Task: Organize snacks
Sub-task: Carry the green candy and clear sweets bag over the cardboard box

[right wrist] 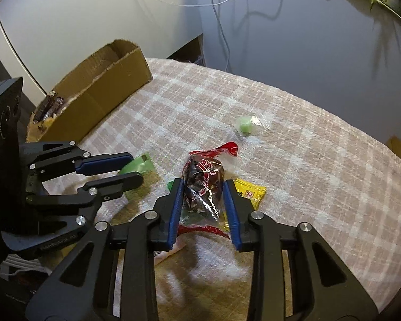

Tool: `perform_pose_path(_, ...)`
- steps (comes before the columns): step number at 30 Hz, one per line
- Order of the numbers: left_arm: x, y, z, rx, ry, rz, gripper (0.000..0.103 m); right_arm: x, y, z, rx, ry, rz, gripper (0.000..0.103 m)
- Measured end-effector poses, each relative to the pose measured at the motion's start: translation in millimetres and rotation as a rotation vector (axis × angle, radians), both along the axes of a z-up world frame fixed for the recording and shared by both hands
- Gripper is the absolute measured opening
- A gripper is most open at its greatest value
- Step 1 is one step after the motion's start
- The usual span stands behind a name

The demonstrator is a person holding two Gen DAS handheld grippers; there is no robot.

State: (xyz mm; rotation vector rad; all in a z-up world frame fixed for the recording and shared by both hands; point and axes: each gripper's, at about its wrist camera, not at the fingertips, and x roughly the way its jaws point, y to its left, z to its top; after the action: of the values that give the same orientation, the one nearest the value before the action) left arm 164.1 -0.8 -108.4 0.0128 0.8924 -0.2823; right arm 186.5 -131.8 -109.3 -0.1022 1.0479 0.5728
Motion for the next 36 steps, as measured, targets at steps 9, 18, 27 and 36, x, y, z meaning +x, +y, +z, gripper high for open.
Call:
perform_pose_path(9, -23, 21, 29, -0.022, -0.075, 0.044, 0.019, -15, -2, 25, 0.028, -0.051, -0.025, 0.031)
perform_pose_path(18, -40, 58, 58, -0.032, -0.141, 0.117, 0.019, -23, 19, 58, 0.059, -0.107, 0.001, 0.031)
perform_pose_path(27, -48, 111, 81, -0.002, -0.195, 0.218, 0.019, -20, 65, 79, 0.098, -0.136, 0.057, 0.031)
perform_pose_path(36, -46, 156, 84, 0.025, -0.211, 0.306, 0.019, -9, 117, 87, 0.127, -0.144, 0.12, 0.031)
